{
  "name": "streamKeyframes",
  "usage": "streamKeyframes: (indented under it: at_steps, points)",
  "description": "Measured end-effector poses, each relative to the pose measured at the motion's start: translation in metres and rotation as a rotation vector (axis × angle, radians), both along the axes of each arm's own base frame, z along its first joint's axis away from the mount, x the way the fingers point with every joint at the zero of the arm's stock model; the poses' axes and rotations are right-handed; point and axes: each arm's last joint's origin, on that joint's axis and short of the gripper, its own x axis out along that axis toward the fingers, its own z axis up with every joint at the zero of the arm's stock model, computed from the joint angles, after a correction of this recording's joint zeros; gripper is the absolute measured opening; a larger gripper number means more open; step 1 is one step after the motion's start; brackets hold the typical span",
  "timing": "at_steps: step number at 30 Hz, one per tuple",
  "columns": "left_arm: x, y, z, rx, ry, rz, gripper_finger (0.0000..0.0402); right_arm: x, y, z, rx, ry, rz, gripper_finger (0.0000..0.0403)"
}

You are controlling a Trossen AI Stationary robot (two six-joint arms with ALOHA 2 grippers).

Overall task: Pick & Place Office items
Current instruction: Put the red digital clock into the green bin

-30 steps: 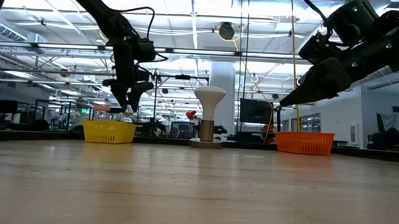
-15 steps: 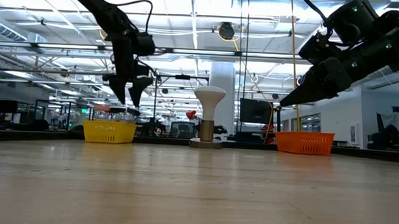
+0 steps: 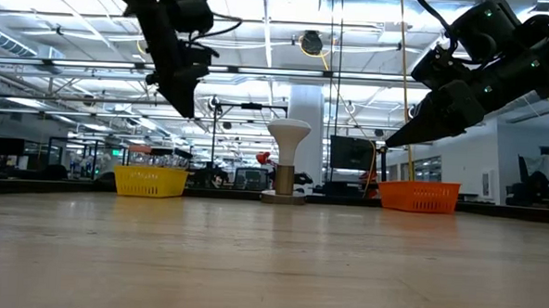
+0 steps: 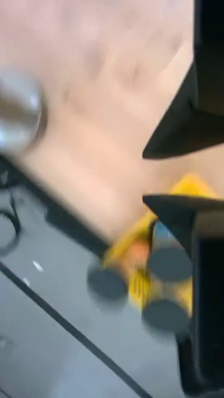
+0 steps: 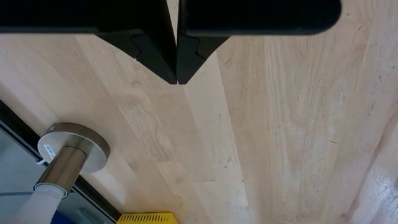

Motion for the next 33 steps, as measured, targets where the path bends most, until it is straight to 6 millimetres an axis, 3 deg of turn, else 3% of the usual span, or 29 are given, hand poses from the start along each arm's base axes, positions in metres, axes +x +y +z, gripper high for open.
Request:
streamKeyframes:
  at_steps: [7,13,21,27,33]
  points:
    - [0.015,-0.098,-0.048,-0.086,-0.054,-0.272,0.0008,0.001,0.004,0.001,0.004,-0.013,0.02,0.0]
    - [0.023,-0.168,-0.072,-0.256,-0.118,-0.368,0.0023,0.007,0.02,0.007,0.025,-0.095,0.098,0.0]
    - [0.013,-0.273,-0.073,-0.296,-0.184,-0.379,0.0008,0.021,0.051,0.01,0.029,-0.212,0.248,0.0]
    - [0.002,-0.332,-0.083,-0.428,-0.151,-0.283,0.0005,0.026,0.068,0.003,-0.025,-0.211,0.259,0.0]
    - [0.013,-0.383,-0.084,-0.407,-0.04,-0.188,0.0007,0.027,0.077,-0.003,-0.031,-0.185,0.271,0.0]
